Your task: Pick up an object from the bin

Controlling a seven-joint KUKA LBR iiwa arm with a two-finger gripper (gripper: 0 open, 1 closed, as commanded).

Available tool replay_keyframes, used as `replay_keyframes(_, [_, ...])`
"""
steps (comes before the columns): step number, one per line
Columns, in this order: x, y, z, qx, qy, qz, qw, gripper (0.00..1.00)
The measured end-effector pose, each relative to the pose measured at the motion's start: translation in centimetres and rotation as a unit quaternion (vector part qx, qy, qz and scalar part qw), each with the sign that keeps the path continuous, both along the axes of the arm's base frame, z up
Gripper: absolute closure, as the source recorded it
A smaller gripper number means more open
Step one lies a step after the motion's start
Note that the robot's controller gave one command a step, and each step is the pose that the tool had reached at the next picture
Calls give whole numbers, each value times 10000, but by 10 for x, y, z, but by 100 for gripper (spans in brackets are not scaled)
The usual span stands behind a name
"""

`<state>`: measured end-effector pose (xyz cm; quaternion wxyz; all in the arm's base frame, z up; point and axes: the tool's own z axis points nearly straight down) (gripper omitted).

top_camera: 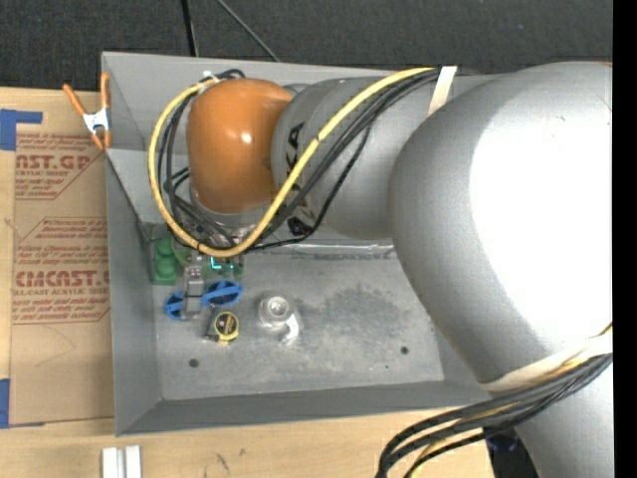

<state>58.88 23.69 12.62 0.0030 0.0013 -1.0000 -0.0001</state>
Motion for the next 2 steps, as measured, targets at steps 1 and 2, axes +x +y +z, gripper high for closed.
replay_keyframes(1, [-3,-26,-58,1,-17,567,9984,0])
replay_keyframes(2, [0,-25,-53,10,-53,569,9984,100])
